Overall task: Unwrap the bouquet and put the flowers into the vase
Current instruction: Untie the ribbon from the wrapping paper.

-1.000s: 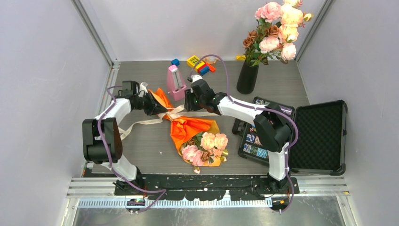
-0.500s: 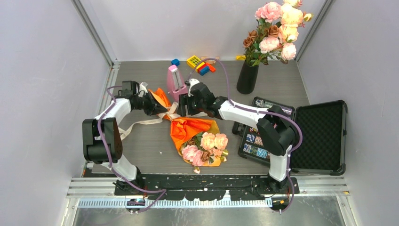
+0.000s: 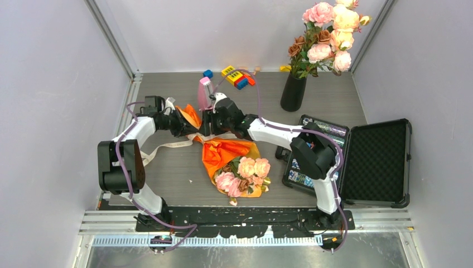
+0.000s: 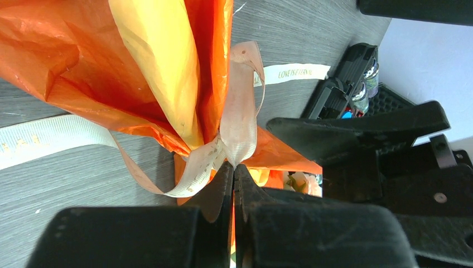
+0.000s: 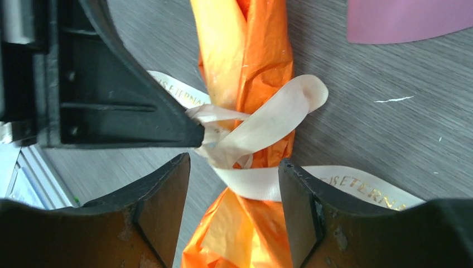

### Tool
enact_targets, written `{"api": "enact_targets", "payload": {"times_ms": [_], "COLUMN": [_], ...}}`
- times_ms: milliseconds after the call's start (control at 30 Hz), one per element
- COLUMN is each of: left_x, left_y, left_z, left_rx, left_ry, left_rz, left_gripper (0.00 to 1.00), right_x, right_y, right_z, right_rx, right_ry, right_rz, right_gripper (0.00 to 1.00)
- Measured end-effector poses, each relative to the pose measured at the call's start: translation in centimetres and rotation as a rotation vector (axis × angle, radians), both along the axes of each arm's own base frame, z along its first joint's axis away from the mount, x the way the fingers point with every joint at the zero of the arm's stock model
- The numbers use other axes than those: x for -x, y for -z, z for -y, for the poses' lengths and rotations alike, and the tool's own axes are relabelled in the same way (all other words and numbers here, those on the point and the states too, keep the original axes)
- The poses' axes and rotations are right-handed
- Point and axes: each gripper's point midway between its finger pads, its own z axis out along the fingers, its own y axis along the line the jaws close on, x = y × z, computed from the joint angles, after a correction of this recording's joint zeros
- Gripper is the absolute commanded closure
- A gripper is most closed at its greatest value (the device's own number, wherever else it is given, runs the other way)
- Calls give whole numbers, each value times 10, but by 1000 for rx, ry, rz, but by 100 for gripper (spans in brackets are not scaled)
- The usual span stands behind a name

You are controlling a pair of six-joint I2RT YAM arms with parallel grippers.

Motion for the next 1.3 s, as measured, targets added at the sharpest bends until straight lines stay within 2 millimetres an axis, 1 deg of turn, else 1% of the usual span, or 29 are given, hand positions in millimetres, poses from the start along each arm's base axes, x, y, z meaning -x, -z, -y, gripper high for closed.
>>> {"api": "enact_targets", "payload": {"times_ms": [167, 300, 367, 400, 433, 467, 500, 533, 567, 600, 667, 767, 833, 933, 1033, 1133, 1200, 1300], "left_x": [0, -1, -1, -1, -1, -1, -1, -1, -1, -1, -1, -1, -2, -4, -6, -7, -7, -7], "left_y": [0, 0, 0, 0, 0, 0, 0, 0, 0, 0, 0, -1, -1, -3, -6, -8, -10, -11], "left_z": [0, -1, -1, -1, -1, -1, -1, -1, -1, -1, -1, -2, -4, -10, -16, -19, -17, -18], "left_rx": [-2, -3, -3, -3, -3, -3, -3, -3, -3, -2, -2, -1, 2, 2, 1, 7, 15, 15], "left_ry": [-1, -4, -4, -5, -5, -5, -5, -5, -5, -5, -5, -8, -13, -29, -47, -55, -47, -50], "left_rz": [1, 2, 2, 2, 3, 3, 3, 3, 3, 3, 4, 4, 5, 11, 19, 26, 35, 37], "left_gripper": [100, 100, 100, 100, 100, 100, 100, 100, 100, 100, 100, 100, 100, 100, 100, 100, 100, 100], "right_x": [-7, -8, -10, -12, -14, -15, -17, -18, -18, -19, -24, -32, -39, -52, -64, -74, -75, -71], "right_y": [18, 26, 28, 28, 28, 28, 29, 30, 30, 31, 31, 31, 30, 23, 11, 0, -2, 2], "right_z": [-5, -6, -9, -10, -12, -13, -14, -14, -13, -12, -8, -2, 9, 34, 61, 81, 85, 92], "right_rx": [19, 28, 26, 24, 23, 22, 23, 26, 29, 33, 38, 48, 58, 80, 98, 107, 116, 154], "right_ry": [9, 13, 15, 17, 17, 19, 21, 25, 27, 34, 51, 84, 114, 168, 220, 255, 258, 263], "right_rz": [-25, -39, -41, -40, -38, -37, -36, -35, -33, -34, -29, -18, -8, 9, 35, 58, 68, 79], "right_gripper": [38, 40, 46, 53, 56, 65, 70, 79, 84, 92, 99, 100, 100, 99, 97, 96, 96, 95]}}
